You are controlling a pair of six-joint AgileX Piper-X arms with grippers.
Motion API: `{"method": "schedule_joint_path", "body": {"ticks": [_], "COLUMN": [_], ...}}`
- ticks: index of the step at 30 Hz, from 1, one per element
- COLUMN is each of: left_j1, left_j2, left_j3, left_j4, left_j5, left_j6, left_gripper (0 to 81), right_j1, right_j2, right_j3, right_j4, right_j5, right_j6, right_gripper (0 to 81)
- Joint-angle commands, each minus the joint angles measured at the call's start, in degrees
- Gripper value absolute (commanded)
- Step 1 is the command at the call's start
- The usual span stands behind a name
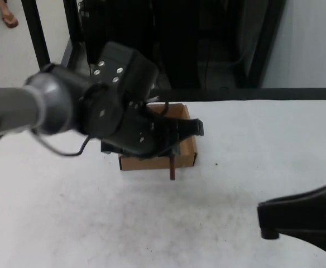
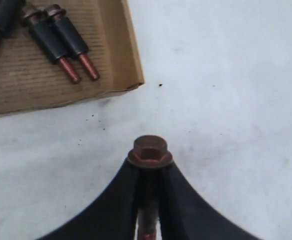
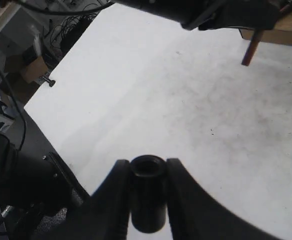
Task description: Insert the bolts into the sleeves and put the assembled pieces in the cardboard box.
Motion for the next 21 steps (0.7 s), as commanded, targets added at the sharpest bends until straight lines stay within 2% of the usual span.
{"method": "schedule_joint_path", "body": {"ticks": [1, 9, 16, 21], "left_j1": [-0.31, -4.85, -12.94, -17.99], "left_j2": [-1.97, -20.21, -32.13, -34.11], "left_j3": [3.26, 20.12, 33.54, 40.70], "left_j4": [-3.23, -14.95, -24.76, -33.45], "left_j5": [-1.47, -3.90, -8.12, -9.34], "left_j6": [0.23, -1.23, -3.04, -2.36], "left_gripper": [0.8, 0.8, 0.8, 0.8], "right_j1": [-0.07, 1.35, 4.38, 7.07], "right_j2": [-0.98, -0.75, -0.75, -0.54], "right_j3": [0.51, 2.80, 5.80, 9.81], "right_j4": [-0.39, 0.05, 0.05, -5.36], "right_j5": [0.18, -0.54, 0.24, 0.74], "right_j6": [0.21, -0.67, -3.74, -4.20], "right_gripper": [0.3, 0.3, 0.3, 0.3]}}
